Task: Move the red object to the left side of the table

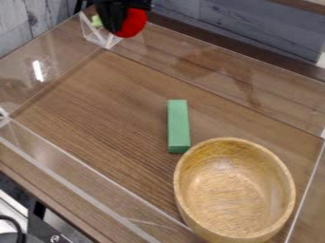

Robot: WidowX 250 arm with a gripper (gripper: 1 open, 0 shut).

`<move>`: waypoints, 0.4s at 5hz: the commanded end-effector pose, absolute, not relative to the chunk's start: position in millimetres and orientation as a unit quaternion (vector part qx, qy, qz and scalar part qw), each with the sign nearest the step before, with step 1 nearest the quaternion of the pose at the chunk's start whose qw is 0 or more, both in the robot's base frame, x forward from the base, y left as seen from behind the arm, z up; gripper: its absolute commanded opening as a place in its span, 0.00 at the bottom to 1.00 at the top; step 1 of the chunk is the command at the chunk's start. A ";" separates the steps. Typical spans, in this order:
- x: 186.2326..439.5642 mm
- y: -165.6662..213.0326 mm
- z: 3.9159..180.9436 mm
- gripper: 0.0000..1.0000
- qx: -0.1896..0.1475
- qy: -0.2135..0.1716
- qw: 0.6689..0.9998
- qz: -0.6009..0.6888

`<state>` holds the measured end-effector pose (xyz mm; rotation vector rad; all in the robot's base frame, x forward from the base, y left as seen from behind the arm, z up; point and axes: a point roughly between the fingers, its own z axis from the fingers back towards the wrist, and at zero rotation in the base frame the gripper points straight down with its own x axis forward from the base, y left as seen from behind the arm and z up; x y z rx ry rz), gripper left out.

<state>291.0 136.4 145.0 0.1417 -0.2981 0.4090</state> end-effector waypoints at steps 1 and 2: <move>288.9 153.8 142.0 0.00 0.094 -0.167 0.961 0.200; 276.4 161.2 118.2 0.00 0.106 -0.157 0.955 0.226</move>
